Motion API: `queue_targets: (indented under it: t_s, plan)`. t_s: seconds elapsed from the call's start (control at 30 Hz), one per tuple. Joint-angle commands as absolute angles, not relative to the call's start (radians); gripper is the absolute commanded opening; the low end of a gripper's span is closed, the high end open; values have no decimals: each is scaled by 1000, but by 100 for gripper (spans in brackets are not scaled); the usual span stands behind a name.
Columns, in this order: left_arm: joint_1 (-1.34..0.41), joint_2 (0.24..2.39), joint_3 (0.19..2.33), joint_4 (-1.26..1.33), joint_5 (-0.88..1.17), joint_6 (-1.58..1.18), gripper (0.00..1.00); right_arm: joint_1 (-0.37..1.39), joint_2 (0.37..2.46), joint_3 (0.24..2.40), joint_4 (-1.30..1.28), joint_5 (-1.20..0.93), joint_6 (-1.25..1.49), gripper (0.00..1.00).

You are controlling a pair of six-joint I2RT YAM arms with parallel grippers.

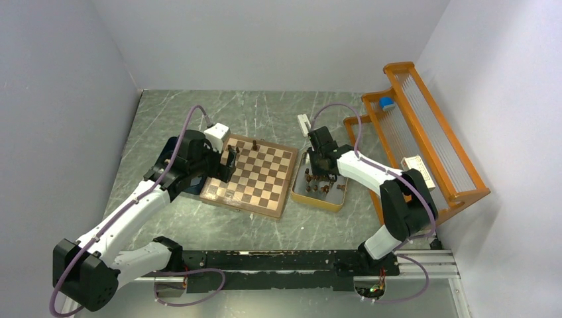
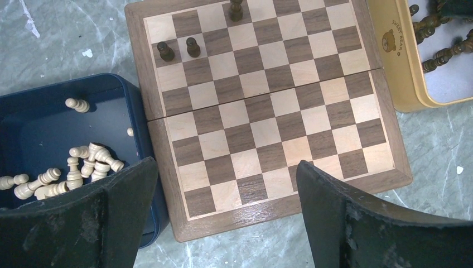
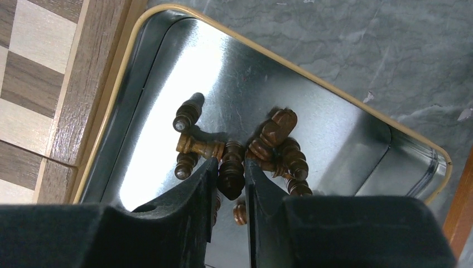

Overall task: Set up the chess pieces on the board
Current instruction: Pick up the chess piece from the storage box.

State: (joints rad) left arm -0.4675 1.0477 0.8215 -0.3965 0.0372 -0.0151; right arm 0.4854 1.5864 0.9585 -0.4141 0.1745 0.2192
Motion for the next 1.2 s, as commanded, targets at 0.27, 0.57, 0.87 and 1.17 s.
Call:
queue_targets:
  t_s: [0.27,0.57,0.87,1.17]
  plan:
    - [-470,1042,822,-353,47,-12,98,479,1582,997,-452,174,215,34]
    - [-471,1038,825,-357,34,-12,98,479,1574,1021,-481,180,210,18]
    - [-471,1031,828,-363,8,-12,98,487,1534,1141,-602,198,231,13]
    - [-471,1024,824,-370,2,-12,98,496,1541,1178,-635,192,245,11]
